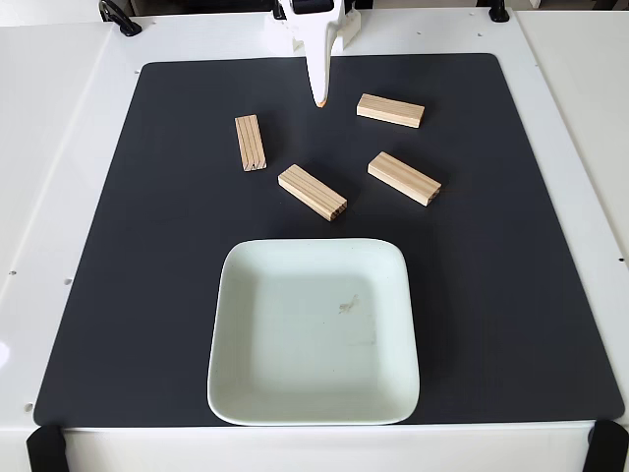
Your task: Pick up the wooden block and place them on the plate.
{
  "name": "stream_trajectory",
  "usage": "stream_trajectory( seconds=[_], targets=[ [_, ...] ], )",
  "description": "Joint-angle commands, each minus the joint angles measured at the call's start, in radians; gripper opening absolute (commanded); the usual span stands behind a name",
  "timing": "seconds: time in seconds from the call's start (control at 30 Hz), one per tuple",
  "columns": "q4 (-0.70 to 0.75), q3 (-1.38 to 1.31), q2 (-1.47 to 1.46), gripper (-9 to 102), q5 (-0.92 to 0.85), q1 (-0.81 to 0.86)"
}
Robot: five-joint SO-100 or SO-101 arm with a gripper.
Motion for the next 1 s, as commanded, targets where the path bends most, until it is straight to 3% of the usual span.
stream_trajectory(
  seconds=[0.0, 0.2, 0.37, 0.83, 0.97],
  targets=[
    [0.003, -0.005, 0.002, -1, -0.003, 0.002],
    [0.021, -0.052, -0.058, -1, 0.002, -0.021],
    [0.106, -0.290, -0.275, -1, 0.006, -0.023],
    [0.669, -1.307, -0.989, -1, 0.005, -0.009],
    [0.741, -1.462, -1.104, -1, 0.005, 0.038]
  ],
)
